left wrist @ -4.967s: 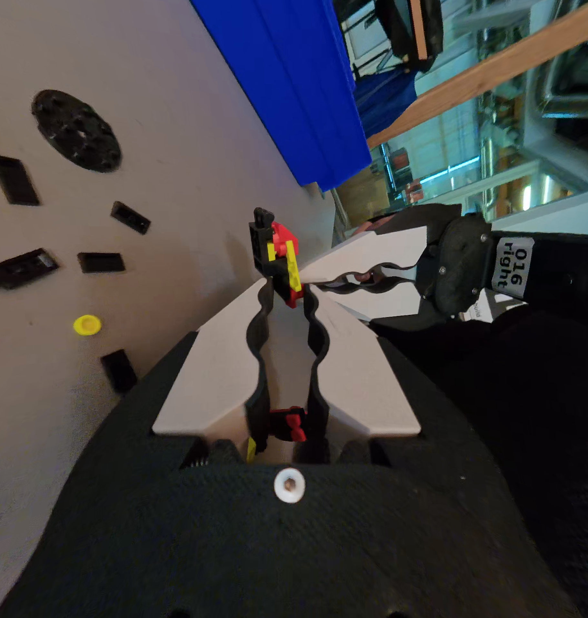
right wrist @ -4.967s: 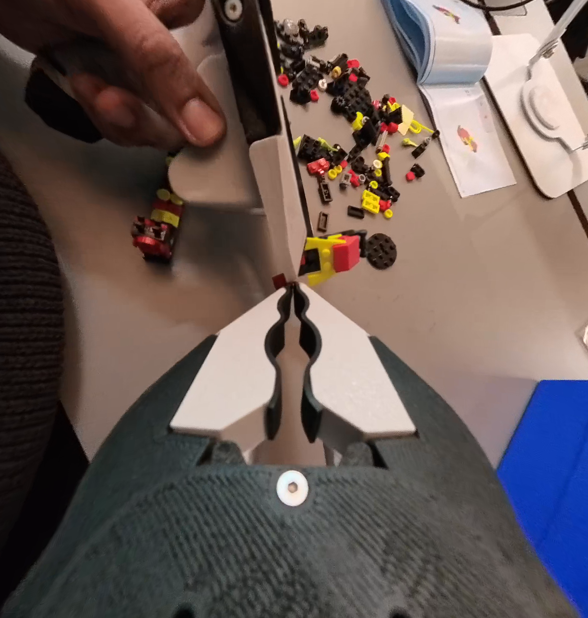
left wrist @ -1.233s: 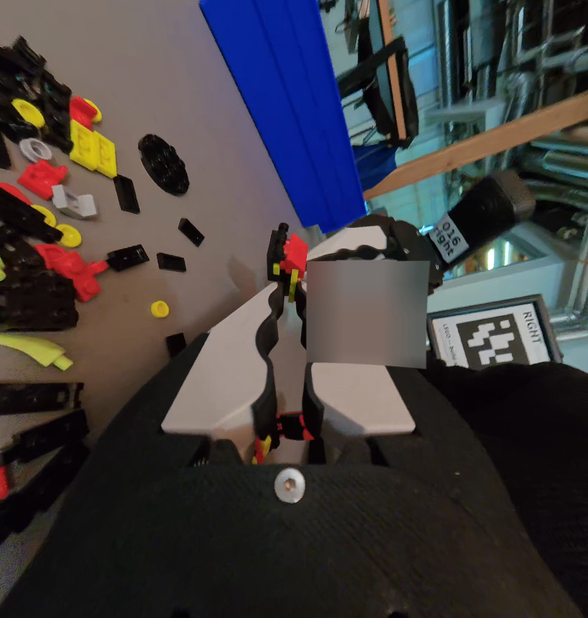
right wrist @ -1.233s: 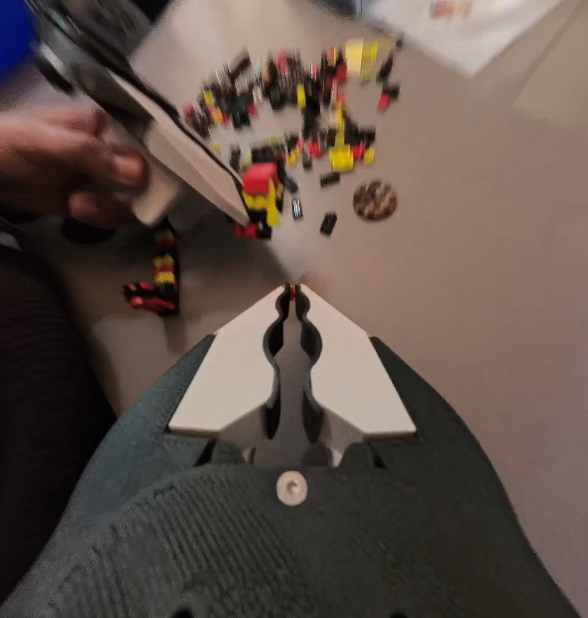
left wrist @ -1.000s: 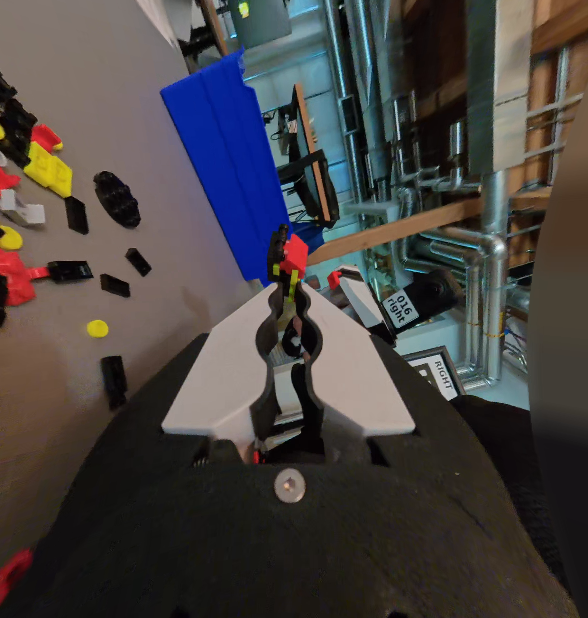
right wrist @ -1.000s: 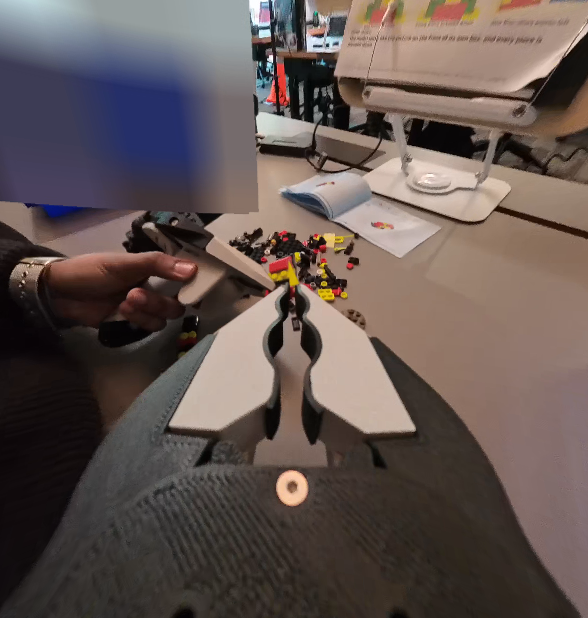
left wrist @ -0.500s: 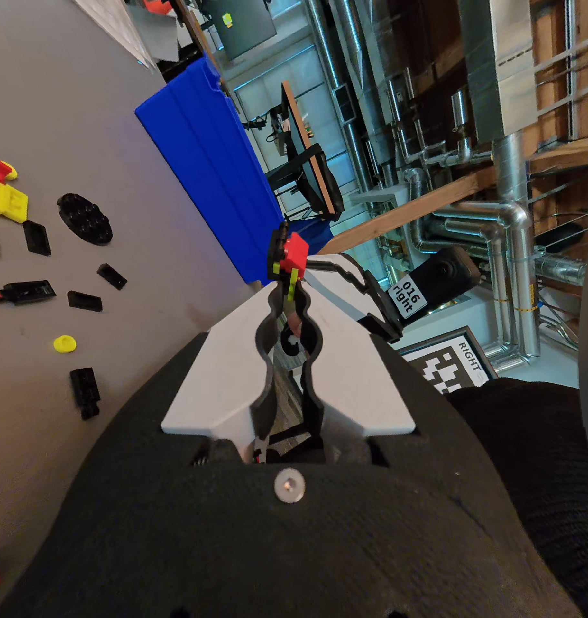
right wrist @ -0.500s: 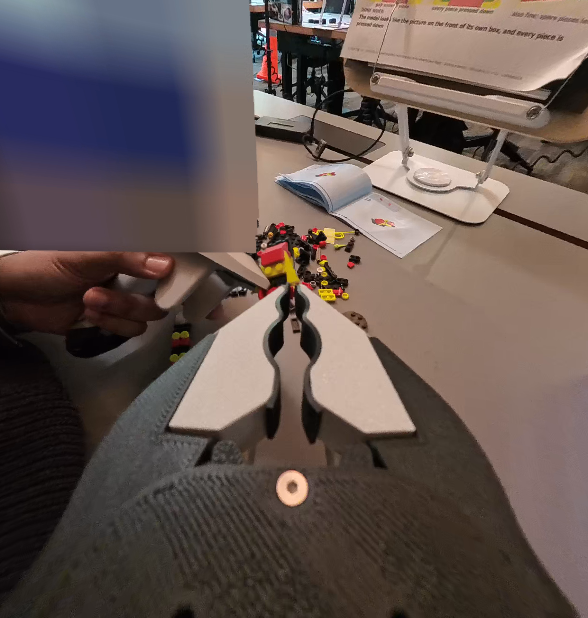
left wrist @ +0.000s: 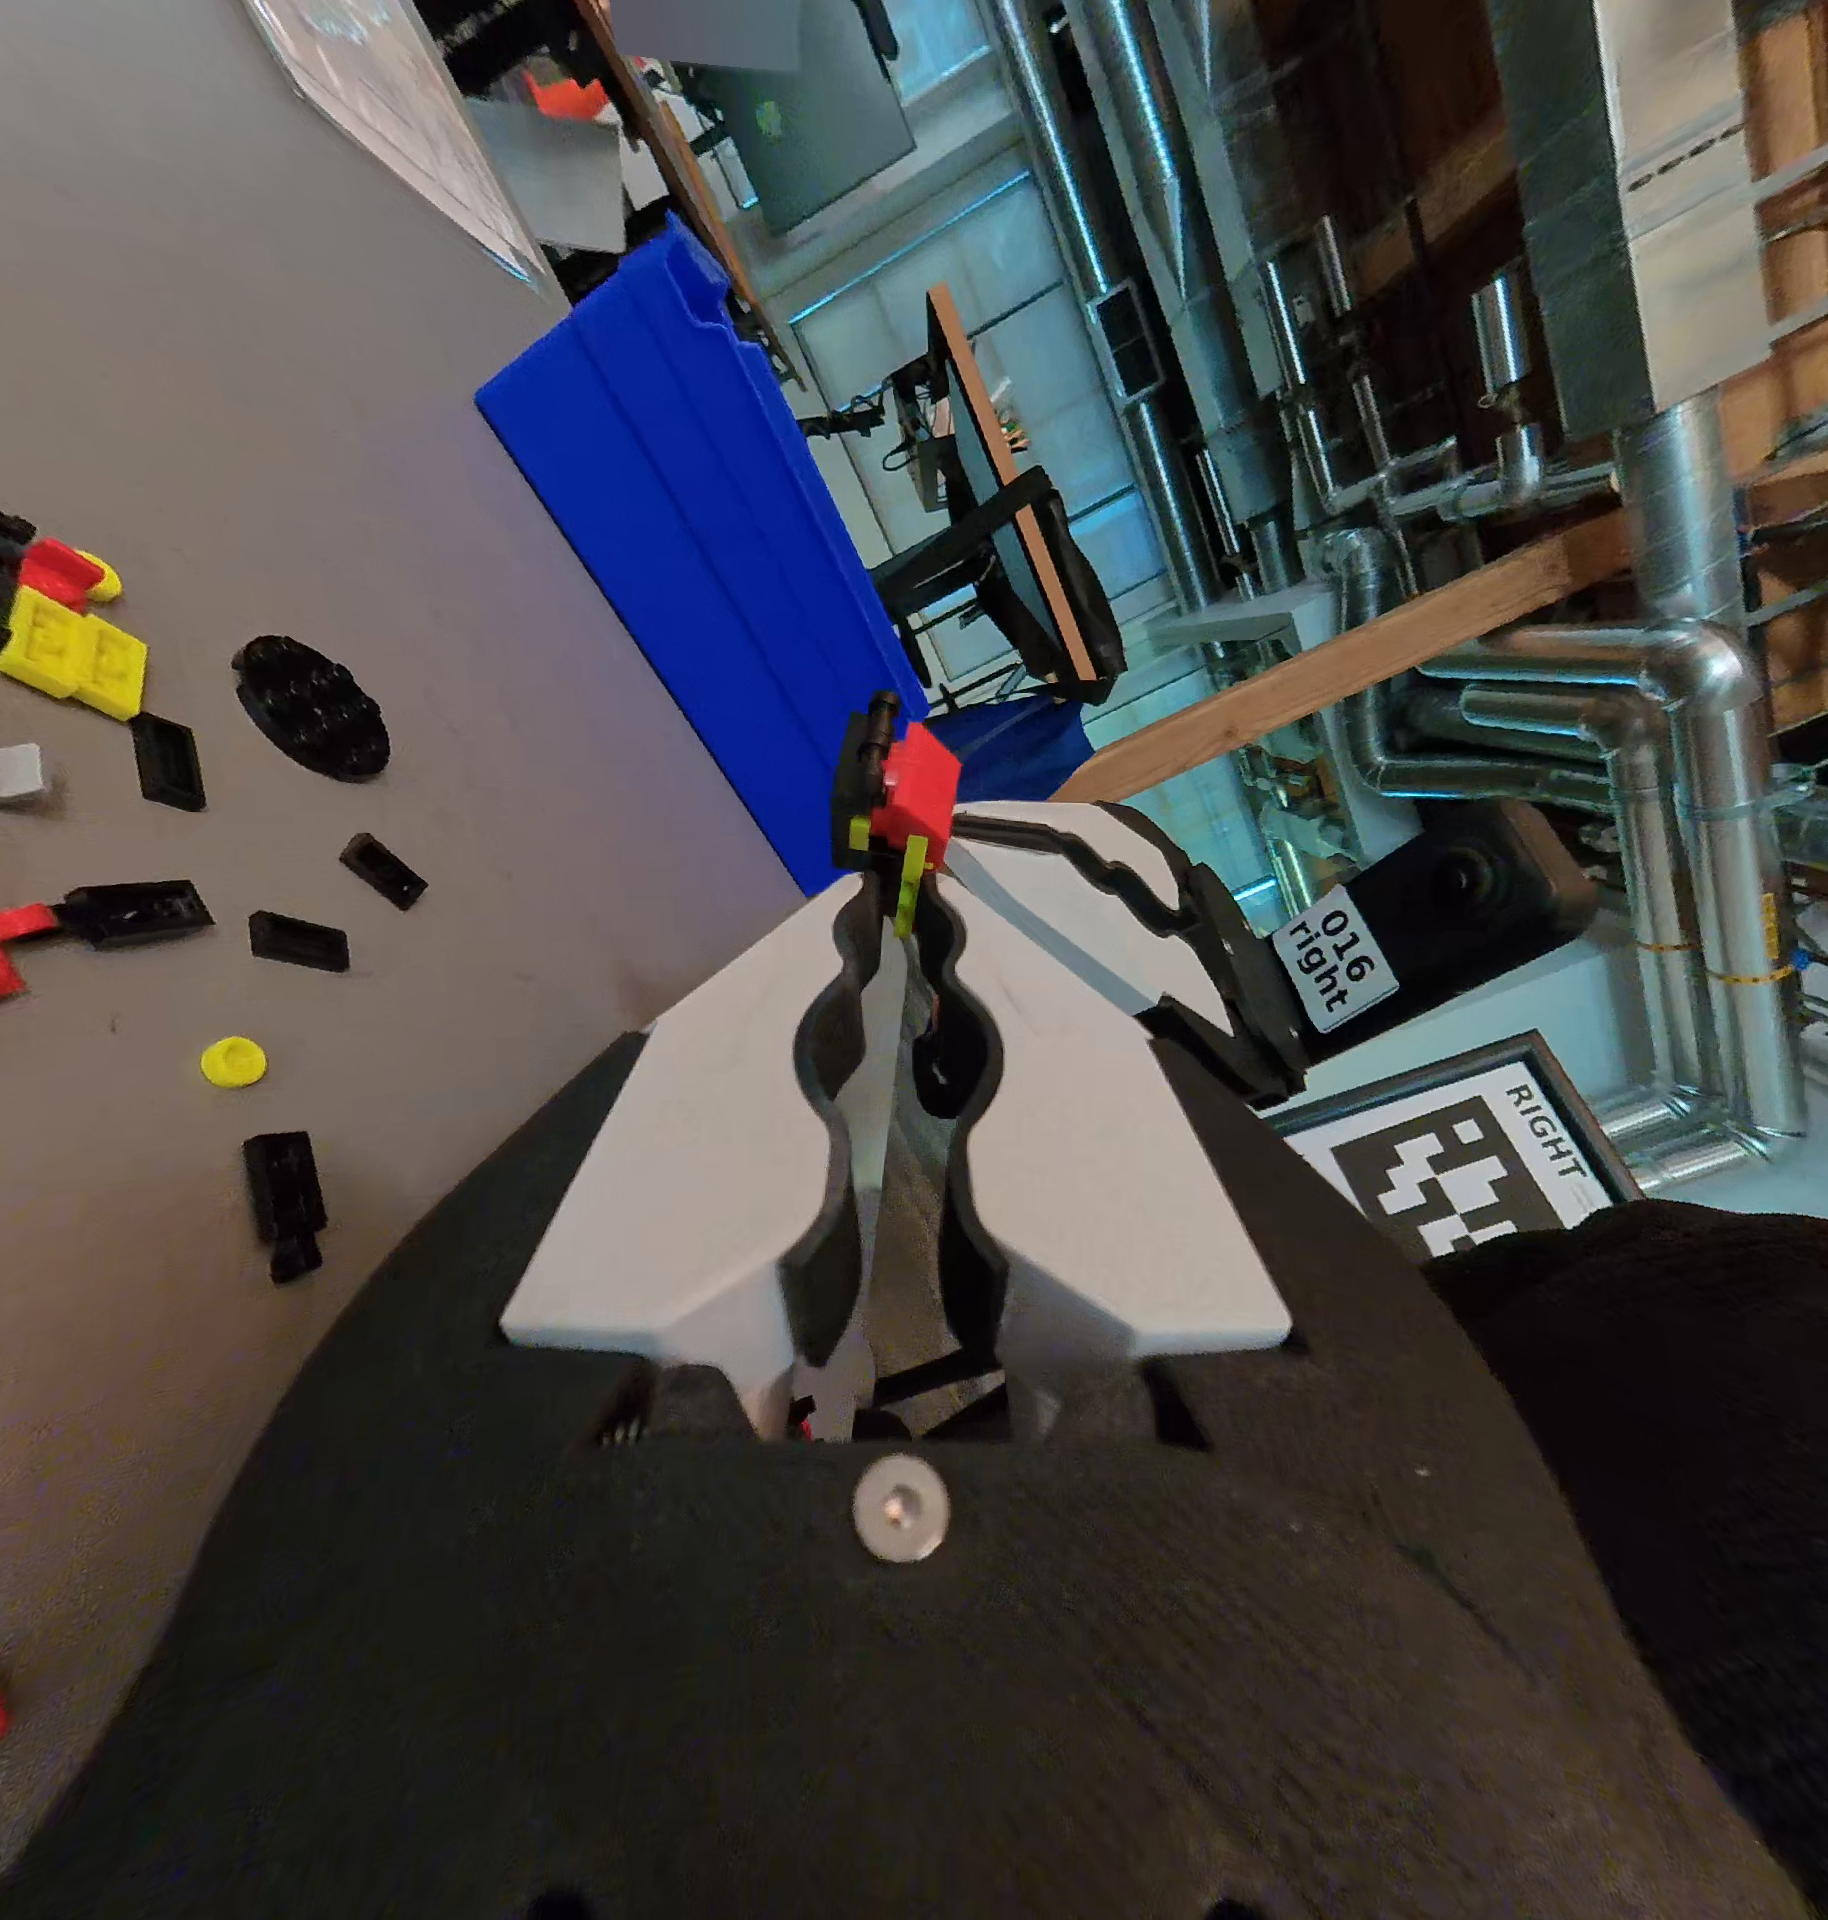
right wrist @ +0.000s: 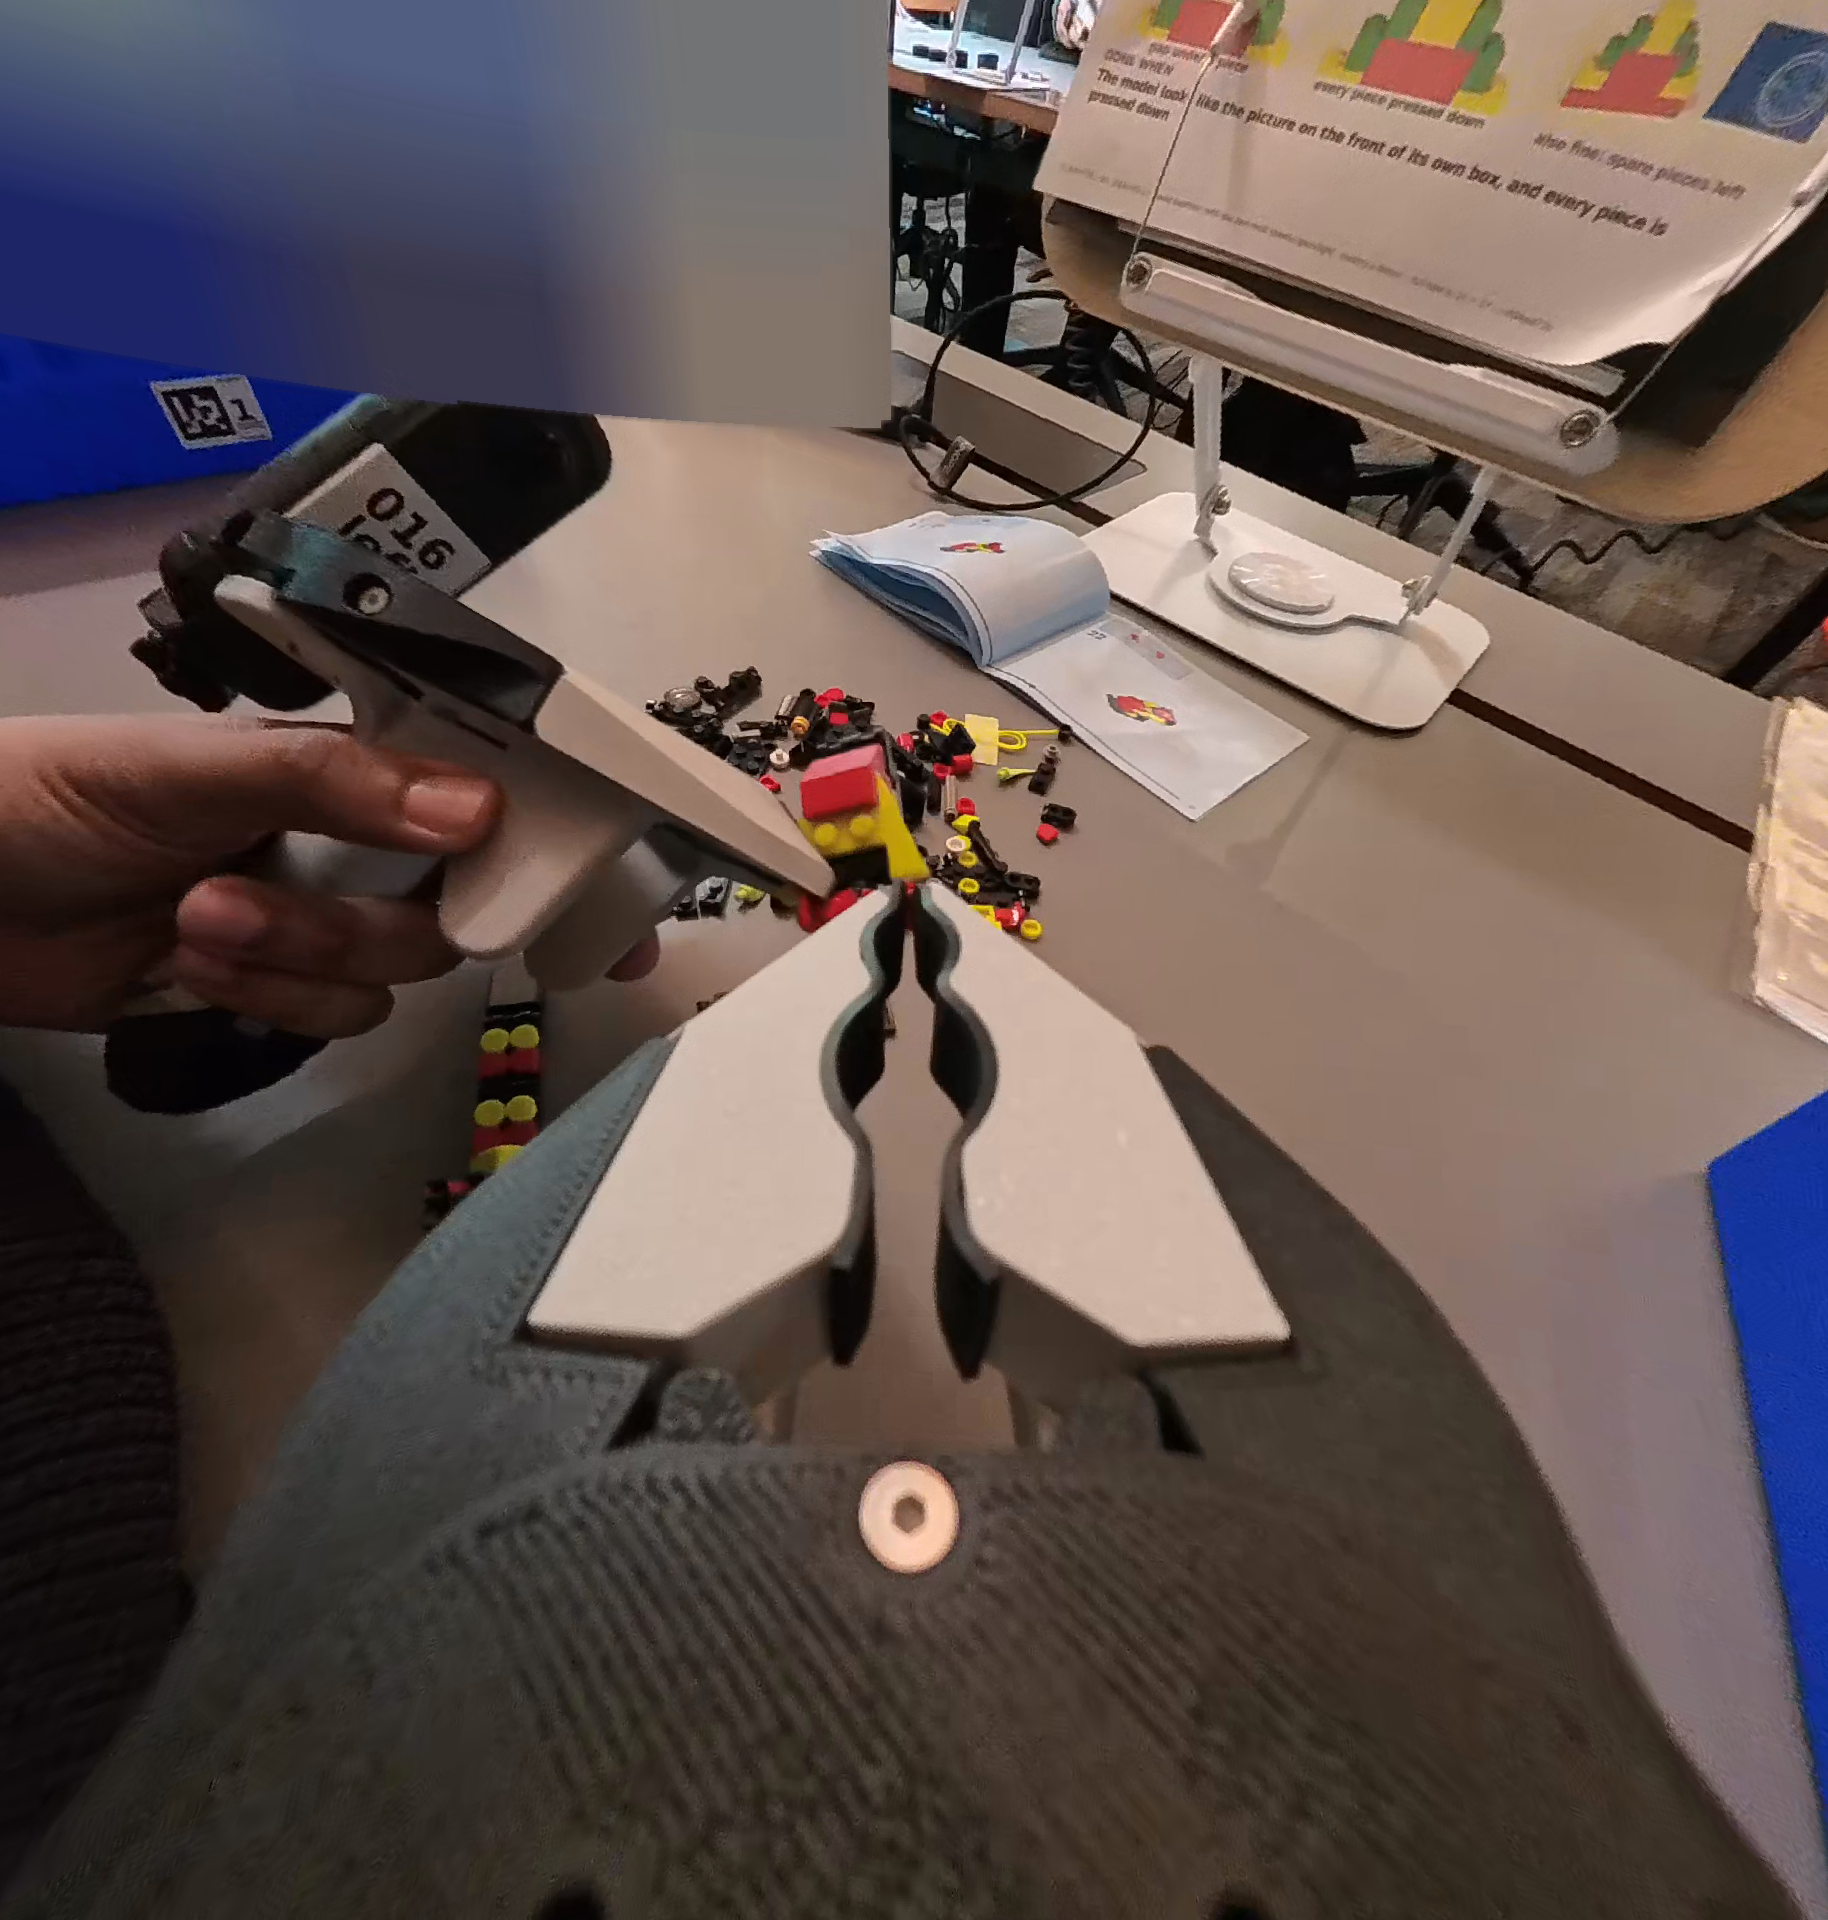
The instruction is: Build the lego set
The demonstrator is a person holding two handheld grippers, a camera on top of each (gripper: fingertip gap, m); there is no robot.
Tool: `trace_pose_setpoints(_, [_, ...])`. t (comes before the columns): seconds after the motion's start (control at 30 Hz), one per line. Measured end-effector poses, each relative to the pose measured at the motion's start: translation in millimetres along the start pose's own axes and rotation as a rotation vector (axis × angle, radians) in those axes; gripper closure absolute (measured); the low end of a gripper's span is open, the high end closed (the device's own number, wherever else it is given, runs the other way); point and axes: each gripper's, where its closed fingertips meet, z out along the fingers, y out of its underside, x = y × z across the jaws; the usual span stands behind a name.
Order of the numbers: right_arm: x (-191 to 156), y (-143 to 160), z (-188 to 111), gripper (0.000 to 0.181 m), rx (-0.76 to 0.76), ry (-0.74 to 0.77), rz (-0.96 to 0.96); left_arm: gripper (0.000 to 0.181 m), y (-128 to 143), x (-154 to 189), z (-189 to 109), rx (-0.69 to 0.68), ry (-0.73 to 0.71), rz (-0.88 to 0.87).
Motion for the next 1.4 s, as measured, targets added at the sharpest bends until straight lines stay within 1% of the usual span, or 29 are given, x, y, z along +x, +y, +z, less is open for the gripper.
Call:
trace_pose_setpoints(0.3, [-1.0, -2.0, 3.5, 0.181, 0.011, 0.048, -0.006, 0.177, 1.2, -0.5, -0.9, 0.027, -0.036, -0.005])
trace_pose_setpoints(0.43, [-3.4, -2.0, 6.8, 0.181, -0.018, 0.104, -0.107, 0.178, -0.6, -1.9, -3.6, 0.060, -0.042, -0.044])
trace_pose_setpoints(0.53, [-4.5, -5.4, 7.4, 0.181, -0.004, 0.155, -0.183, 0.177, -2.2, 0.2, -4.7, 0.067, -0.011, -0.088])
trace_pose_setpoints(0.63, [-6.2, -8.3, 7.8, 0.181, 0.007, 0.175, -0.222, 0.177, -3.5, 2.2, -6.8, 0.076, 0.019, -0.121])
trace_pose_setpoints(0.77, [-7.9, -14.5, 4.7, 0.181, 0.051, 0.159, -0.236, 0.178, -5.5, 9.6, -8.3, 0.078, 0.067, -0.125])
trace_pose_setpoints(0.97, [-10.2, -26.0, -4.2, 0.181, 0.110, 0.146, -0.324, 0.178, -5.9, 23.8, -8.4, 0.082, 0.182, -0.220])
trace_pose_setpoints(1.13, [-12.3, -30.0, -7.7, 0.181, 0.135, 0.132, -0.329, 0.178, -5.3, 28.9, -9.3, 0.095, 0.235, -0.289])
trace_pose_setpoints(1.4, [-13.5, -35.2, -12.9, 0.181, 0.173, 0.114, -0.333, 0.178, -6.0, 36.1, -10.1, 0.098, 0.283, -0.309])
